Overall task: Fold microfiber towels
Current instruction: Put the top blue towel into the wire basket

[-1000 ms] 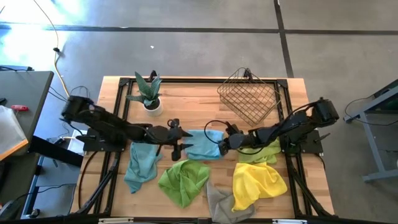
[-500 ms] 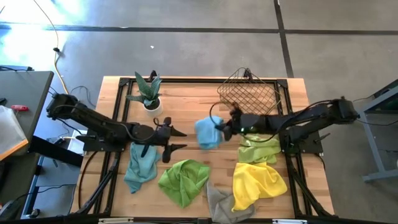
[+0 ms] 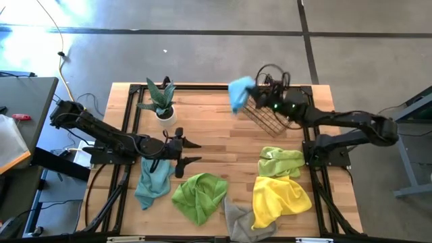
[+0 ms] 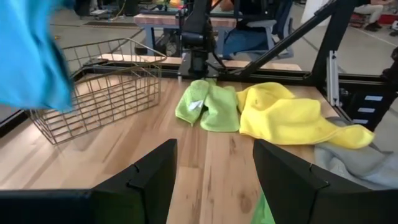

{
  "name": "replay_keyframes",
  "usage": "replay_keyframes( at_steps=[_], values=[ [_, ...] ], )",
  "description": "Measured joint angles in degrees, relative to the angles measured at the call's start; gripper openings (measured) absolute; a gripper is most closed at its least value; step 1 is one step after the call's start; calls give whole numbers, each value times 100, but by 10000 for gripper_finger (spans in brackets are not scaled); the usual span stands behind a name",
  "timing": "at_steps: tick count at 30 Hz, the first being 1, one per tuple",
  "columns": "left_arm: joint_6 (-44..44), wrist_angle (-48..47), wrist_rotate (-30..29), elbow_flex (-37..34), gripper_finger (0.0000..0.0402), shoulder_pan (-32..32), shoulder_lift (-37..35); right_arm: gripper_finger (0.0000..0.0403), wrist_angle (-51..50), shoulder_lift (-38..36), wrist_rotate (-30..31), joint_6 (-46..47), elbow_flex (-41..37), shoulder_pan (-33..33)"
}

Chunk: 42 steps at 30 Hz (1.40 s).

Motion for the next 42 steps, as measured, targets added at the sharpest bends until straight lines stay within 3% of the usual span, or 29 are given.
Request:
replay_keyframes(
  at_steps=[3,7,11,20,30,42],
  values=[
    [0,0,-26,0,202,0,0,0,-220,-2,281,-180,4,-477],
    [0,-10,-26,0,202,0,0,0,-1716,1,484,-68,4,-838],
    [40,-53,-26,0,202,0,0,0,-2973,3,737,-42,4,-897],
    [154,-287,-24,0,202,0,0,0,-4600,3,769,267,4,-853],
    [153,-656,-23,0,202,0,2,0,-5758,3,586,571,4,-853],
    [153,-891,-23,0,202,0,2,7,-6821,1,-36,823,4,-853]
  ],
)
